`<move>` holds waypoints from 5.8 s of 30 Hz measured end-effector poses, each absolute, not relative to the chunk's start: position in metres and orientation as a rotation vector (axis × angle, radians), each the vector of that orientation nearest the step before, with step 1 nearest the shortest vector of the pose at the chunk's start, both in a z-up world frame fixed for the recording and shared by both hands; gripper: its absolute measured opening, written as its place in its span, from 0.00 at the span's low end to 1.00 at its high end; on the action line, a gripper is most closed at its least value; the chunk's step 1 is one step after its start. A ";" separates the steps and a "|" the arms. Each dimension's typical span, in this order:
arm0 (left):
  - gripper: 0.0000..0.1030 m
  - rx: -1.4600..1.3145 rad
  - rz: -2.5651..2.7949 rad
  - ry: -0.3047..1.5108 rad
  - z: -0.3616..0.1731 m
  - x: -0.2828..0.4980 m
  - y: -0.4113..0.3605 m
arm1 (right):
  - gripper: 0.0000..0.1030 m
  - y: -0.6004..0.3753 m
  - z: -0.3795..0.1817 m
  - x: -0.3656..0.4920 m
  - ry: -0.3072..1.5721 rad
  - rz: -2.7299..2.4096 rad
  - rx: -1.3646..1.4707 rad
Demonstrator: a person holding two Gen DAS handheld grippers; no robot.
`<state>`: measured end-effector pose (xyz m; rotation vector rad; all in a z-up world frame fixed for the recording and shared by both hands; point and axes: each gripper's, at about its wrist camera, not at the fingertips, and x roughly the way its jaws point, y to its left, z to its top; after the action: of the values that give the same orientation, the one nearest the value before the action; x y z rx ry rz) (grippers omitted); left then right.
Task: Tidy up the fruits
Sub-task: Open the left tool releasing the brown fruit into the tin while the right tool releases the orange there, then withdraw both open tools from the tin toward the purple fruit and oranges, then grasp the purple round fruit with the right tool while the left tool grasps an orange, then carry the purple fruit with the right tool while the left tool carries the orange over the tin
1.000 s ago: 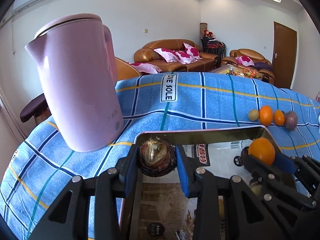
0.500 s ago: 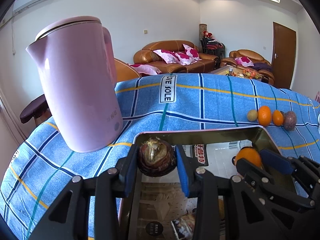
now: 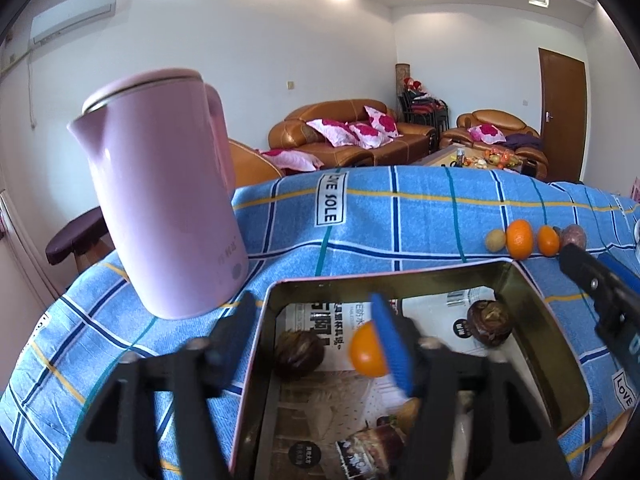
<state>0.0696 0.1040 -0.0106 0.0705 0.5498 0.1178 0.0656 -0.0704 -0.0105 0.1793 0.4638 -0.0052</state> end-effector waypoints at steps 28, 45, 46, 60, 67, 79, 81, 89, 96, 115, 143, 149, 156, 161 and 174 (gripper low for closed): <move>0.95 0.047 0.110 0.486 -0.006 0.048 0.087 | 0.60 -0.155 -0.027 0.054 0.553 -0.253 0.370; 0.95 0.105 0.008 0.523 -0.007 0.031 0.017 | 0.60 -0.207 -0.027 0.053 0.618 -0.296 0.252; 0.95 0.111 0.004 0.524 -0.008 0.031 0.013 | 0.60 -0.210 -0.027 0.055 0.625 -0.294 0.248; 0.95 0.117 -0.047 0.611 -0.009 0.059 -0.049 | 0.60 -0.223 -0.028 0.092 0.670 -0.176 0.151; 0.95 0.078 -0.008 0.653 -0.005 0.088 -0.047 | 0.60 -0.218 -0.030 0.146 0.721 -0.030 0.120; 0.93 0.030 0.010 0.665 0.006 0.118 -0.054 | 0.59 -0.213 -0.052 0.201 0.849 0.139 0.135; 0.93 0.018 0.011 0.679 0.003 0.123 -0.057 | 0.52 -0.216 -0.053 0.199 0.851 0.150 0.151; 0.91 0.040 -0.009 0.681 -0.006 0.134 -0.088 | 0.49 -0.245 -0.044 0.178 0.762 0.077 0.232; 0.59 0.069 -0.094 0.720 -0.011 0.167 -0.137 | 0.49 -0.276 -0.010 0.153 0.544 -0.191 0.167; 0.52 0.123 -0.013 0.874 -0.044 0.232 -0.193 | 0.49 -0.307 -0.014 0.157 0.543 -0.236 0.277; 0.30 0.070 -0.149 0.655 -0.013 0.133 -0.159 | 0.50 -0.292 -0.013 0.145 0.503 -0.257 0.202; 0.30 0.091 -0.133 0.590 -0.006 0.107 -0.139 | 0.49 -0.277 -0.005 0.131 0.442 -0.297 0.116; 0.30 0.091 -0.140 0.583 -0.007 0.087 -0.121 | 0.49 -0.260 0.001 0.103 0.413 -0.326 0.076; 0.30 0.113 -0.130 0.555 -0.006 0.070 -0.103 | 0.49 -0.250 0.001 0.083 0.422 -0.320 0.091; 0.30 0.116 -0.096 0.508 -0.003 0.043 -0.042 | 0.49 -0.213 0.000 0.041 0.434 -0.266 0.101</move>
<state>0.0429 -0.0416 -0.0032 0.1161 0.5079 -0.0964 0.0406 -0.2126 -0.0004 0.1012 0.4340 -0.2658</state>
